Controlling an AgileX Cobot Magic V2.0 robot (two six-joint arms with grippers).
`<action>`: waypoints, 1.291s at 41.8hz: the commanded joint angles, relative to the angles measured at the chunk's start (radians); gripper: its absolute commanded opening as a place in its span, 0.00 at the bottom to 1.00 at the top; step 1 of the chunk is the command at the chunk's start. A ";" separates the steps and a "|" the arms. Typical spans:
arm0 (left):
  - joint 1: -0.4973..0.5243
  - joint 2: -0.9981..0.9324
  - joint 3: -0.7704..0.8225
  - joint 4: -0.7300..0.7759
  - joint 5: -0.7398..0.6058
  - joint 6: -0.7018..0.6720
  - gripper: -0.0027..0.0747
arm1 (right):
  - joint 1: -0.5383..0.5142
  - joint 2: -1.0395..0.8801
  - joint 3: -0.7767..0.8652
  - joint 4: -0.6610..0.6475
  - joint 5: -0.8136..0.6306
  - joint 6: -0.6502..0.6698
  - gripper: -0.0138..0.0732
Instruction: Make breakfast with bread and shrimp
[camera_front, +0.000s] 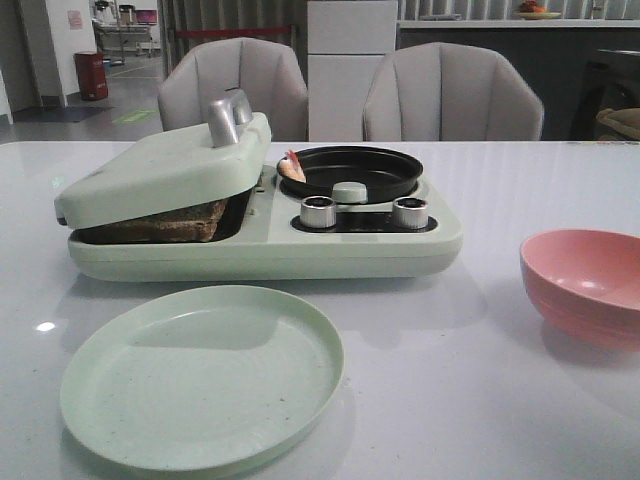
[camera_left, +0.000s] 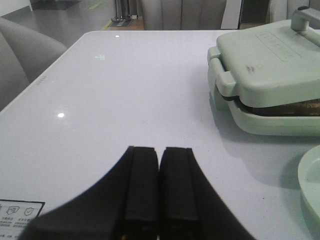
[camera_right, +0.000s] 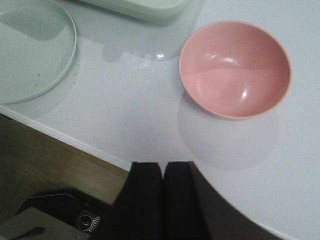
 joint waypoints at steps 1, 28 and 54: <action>-0.003 -0.015 0.021 0.016 -0.200 -0.040 0.17 | 0.000 0.000 -0.029 -0.009 -0.065 0.000 0.21; -0.102 -0.024 0.102 -0.068 -0.350 0.062 0.17 | 0.000 0.000 -0.029 -0.009 -0.062 0.000 0.21; -0.102 -0.024 0.102 -0.068 -0.350 0.062 0.17 | 0.000 0.000 -0.029 -0.009 -0.062 0.000 0.21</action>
